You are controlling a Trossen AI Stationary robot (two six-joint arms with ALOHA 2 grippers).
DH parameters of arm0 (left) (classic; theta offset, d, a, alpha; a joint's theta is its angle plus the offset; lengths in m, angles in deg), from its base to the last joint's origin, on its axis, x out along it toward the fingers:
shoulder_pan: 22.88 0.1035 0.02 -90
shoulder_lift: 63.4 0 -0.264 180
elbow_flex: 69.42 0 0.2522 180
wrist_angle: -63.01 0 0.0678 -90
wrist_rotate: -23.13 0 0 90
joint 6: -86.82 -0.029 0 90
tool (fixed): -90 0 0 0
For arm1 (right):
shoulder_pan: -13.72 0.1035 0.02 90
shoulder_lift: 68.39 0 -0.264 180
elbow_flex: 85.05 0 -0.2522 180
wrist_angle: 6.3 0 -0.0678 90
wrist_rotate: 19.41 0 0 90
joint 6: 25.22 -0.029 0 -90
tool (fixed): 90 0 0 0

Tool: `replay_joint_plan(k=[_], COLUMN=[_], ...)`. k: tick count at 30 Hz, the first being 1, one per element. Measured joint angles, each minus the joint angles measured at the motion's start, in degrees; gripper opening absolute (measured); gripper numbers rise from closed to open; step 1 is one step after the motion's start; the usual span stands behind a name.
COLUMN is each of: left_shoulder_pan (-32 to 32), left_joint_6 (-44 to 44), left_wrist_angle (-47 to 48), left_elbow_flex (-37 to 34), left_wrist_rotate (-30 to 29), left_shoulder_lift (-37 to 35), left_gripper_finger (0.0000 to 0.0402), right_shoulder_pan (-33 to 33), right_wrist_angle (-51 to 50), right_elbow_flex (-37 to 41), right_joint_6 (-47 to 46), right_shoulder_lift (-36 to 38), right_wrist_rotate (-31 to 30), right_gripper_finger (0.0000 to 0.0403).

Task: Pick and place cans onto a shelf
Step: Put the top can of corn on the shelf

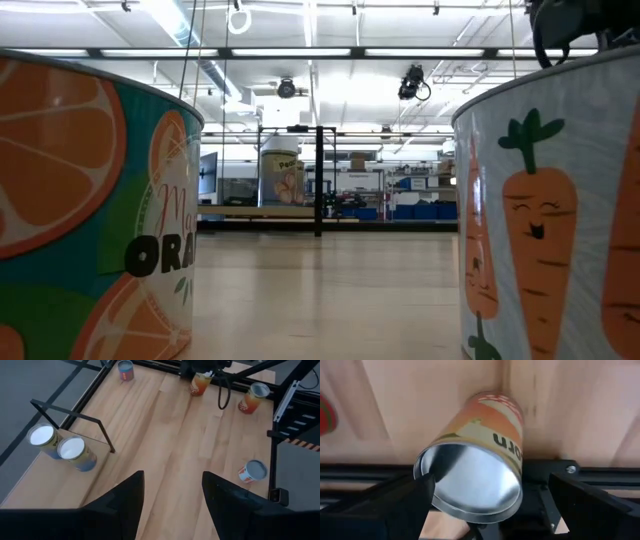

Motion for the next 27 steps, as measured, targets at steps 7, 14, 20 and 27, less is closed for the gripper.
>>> replay_joint_plan(k=[7, 14, 20, 27], left_shoulder_pan=[-0.11, 0.00, 0.03, 0.05], left_joint_6=[-1.92, -3.08, -2.78, -3.18], left_wrist_angle=[0.00, 0.00, 0.00, 0.00], left_elbow_flex=[0.00, 0.00, 0.00, 0.00], left_wrist_rotate=[0.05, -0.14, -0.45, -1.32], left_shoulder_lift=[-0.28, -0.37, -0.37, -0.37], left_gripper_finger=[0.0206, 0.0206, 0.0206, 0.0206], right_shoulder_pan=[-0.52, 0.86, 1.65, 1.78], right_wrist_angle=[-1.26, -1.07, 0.16, 3.46], right_elbow_flex=[-2.68, -3.20, -1.97, 1.33], right_joint_6=[-0.07, 1.80, 2.90, 2.46], right_shoulder_lift=[-0.07, -0.15, -0.95, -4.78], right_wrist_rotate=[-1.56, -0.04, 1.41, 0.32], right_gripper_finger=[0.0399, 0.0400, 0.0400, 0.0393])
